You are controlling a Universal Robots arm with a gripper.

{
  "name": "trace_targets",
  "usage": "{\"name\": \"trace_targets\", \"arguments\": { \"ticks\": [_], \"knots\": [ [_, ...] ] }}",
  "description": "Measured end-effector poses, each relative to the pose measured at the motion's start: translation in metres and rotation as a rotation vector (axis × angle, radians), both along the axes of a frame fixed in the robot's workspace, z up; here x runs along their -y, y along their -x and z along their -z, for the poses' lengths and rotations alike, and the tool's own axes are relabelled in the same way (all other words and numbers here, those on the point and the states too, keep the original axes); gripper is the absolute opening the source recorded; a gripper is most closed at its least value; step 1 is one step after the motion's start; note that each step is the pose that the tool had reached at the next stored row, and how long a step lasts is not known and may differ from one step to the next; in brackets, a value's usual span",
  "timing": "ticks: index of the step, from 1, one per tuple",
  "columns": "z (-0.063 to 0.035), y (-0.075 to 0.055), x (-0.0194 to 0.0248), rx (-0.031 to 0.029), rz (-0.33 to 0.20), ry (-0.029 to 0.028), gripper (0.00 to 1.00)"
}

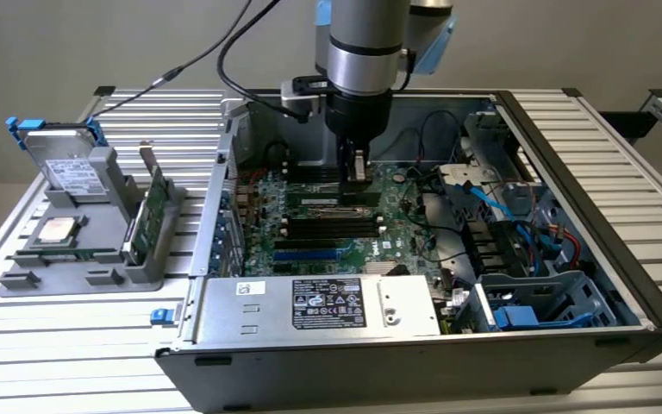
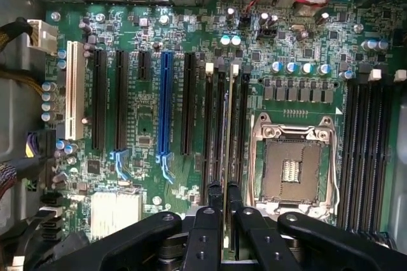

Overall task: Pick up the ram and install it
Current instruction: 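Insert the ram into the slot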

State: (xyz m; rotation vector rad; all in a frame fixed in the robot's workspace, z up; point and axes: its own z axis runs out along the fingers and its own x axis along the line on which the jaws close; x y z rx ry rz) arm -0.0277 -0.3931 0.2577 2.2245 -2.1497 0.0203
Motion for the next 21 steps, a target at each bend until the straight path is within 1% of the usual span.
{"name": "trace_targets", "arguments": {
  "ticks": [4, 13, 17, 21],
  "knots": [
    [0.0073, 0.000, 0.0011, -0.0001, -0.002, 0.0000, 0.14],
    [0.0235, 0.000, 0.0013, -0.0001, -0.002, 0.0001, 0.14],
    [0.0246, 0.000, 0.0031, -0.0001, -0.002, 0.0000, 0.14],
    [0.0250, 0.000, 0.0074, -0.0001, -0.002, 0.0001, 0.14]
  ]
}}
